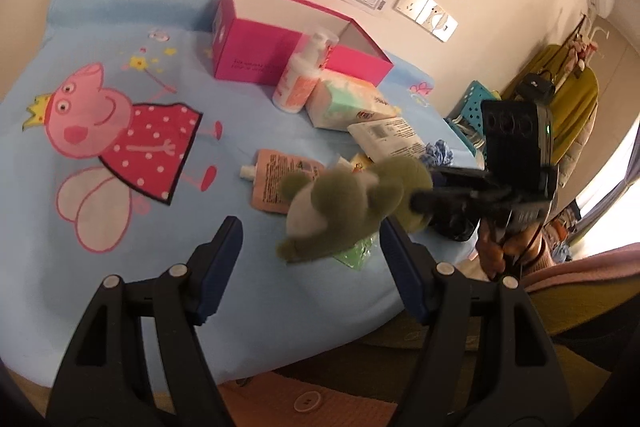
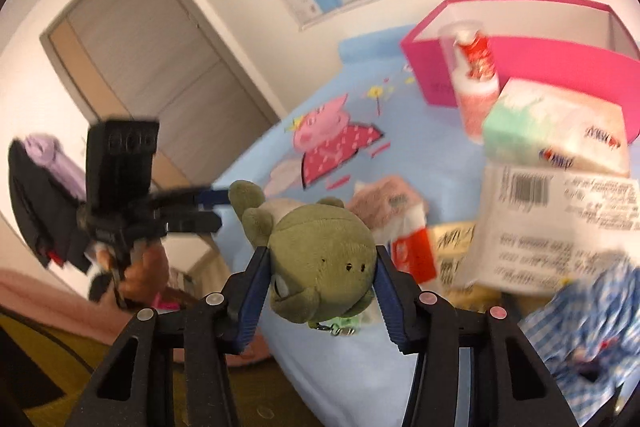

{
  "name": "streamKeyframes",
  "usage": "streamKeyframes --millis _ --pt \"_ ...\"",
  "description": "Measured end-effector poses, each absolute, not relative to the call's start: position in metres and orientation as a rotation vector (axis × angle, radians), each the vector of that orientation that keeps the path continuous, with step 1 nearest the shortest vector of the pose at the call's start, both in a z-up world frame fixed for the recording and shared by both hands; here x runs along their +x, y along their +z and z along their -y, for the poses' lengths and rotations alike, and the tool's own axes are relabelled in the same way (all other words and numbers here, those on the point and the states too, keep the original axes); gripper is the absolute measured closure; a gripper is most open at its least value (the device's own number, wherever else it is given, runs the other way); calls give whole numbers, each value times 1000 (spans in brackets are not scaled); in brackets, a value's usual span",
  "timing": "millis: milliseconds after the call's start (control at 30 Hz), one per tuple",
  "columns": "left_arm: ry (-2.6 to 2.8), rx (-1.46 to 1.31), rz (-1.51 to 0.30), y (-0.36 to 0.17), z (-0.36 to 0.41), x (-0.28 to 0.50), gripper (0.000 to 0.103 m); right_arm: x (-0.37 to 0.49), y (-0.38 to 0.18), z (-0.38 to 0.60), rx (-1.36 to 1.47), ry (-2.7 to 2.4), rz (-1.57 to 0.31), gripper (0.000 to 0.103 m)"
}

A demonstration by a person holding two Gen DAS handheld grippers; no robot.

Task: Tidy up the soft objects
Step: 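Grasp the green plush turtle with the right gripper and lift it, then lower the green turtle into the pink box and open the right gripper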

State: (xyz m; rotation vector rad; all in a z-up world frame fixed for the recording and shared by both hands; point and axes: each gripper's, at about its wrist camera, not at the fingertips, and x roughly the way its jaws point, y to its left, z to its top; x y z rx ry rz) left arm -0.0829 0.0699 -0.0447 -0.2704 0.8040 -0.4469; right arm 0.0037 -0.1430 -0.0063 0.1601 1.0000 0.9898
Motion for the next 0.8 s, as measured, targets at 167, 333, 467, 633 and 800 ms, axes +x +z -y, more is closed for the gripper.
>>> streamKeyframes --millis 167,333,467,633,800 --pt "-473 -209 -794 -37 -54 -65 31 15 11 144 159 995 -938 52" --pt "-452 -147 -748 -25 -39 -41 31 25 26 143 130 986 -896 52" --pt "-458 -122 -701 -6 -34 -20 36 40 42 146 113 967 -843 52" --pt "-430 -72 -635 26 -28 8 39 65 69 144 73 953 -763 52" --pt "-407 -46 -604 54 -25 43 39 97 94 142 43 940 -693 52"
